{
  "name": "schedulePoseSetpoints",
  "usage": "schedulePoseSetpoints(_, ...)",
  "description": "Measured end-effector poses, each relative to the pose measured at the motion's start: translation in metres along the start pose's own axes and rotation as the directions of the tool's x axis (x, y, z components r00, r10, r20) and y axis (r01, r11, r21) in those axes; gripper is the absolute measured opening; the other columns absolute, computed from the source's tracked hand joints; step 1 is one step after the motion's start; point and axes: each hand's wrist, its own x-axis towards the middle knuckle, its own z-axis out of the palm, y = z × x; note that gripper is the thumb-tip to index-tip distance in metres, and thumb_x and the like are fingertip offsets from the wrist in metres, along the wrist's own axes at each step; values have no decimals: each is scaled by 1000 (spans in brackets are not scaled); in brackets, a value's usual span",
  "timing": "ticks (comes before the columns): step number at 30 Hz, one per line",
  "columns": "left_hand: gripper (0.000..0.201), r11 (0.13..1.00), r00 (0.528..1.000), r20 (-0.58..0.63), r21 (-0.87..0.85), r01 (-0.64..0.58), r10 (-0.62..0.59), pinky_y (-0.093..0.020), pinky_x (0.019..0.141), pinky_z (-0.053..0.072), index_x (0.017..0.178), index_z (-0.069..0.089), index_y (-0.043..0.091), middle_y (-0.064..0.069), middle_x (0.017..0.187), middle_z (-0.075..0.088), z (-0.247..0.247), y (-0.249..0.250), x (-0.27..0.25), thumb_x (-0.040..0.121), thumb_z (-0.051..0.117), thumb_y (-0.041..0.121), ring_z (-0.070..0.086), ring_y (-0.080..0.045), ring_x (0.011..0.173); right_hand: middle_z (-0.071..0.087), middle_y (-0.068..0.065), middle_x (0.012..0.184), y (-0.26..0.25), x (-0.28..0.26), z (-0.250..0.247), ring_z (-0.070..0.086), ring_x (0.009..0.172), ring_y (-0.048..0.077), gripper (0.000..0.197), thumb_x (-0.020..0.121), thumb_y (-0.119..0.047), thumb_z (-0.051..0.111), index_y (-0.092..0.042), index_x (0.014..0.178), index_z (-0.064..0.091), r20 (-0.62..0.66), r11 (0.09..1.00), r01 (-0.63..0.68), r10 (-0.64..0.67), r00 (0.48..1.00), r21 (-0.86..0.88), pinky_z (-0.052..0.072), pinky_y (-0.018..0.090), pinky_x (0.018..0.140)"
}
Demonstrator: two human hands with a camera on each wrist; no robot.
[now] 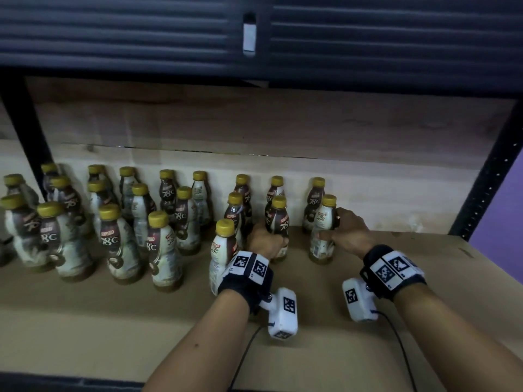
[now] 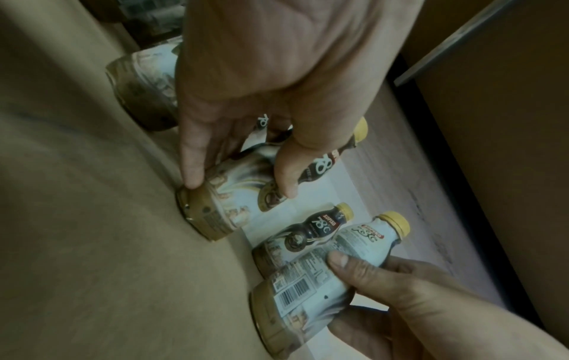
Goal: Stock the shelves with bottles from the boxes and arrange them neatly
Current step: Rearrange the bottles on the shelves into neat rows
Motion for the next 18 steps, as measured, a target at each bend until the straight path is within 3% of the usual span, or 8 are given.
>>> schedulePoseSetpoints(2,40,999,999,-23,25,-29,30,-41,102,45,117,62,10,-12,116,66,2,-1,3,78,72,7,58,-31,111,69,4,116,-1,3,2,59,88,16,50,75,-27,84,-18,118,60,-5,1000,-3,3,1000,6,44,23,69)
schedulePoseSetpoints(5,39,997,998,-45,58,-42,45,-33,98,43,119,60,10,-11,118,65,4,-2,7,81,70,10,58,-31,112,68,4,117,0,8,4,61,91,18,52,76,-28,84,-17,120,59,-4,1000,9,-9,1000,13,47,26,77)
schedulePoseSetpoints(8,44,995,997,-46,85,-59,63,-33,98,43,124,58,12,-10,120,64,5,-3,11,82,70,12,58,-30,113,69,4,118,1,10,5,64,99,22,53,76,-28,84,-16,122,58,4,999,9,-9,1000,35,51,30,83)
schedulePoseSetpoints(18,35,979,994,-36,179,-98,106,-29,91,44,117,62,14,-9,115,67,8,0,23,82,68,17,61,-30,108,66,7,121,-3,17,4,63,107,26,55,78,-29,83,-14,124,56,1,999,12,-12,1000,38,53,36,90)
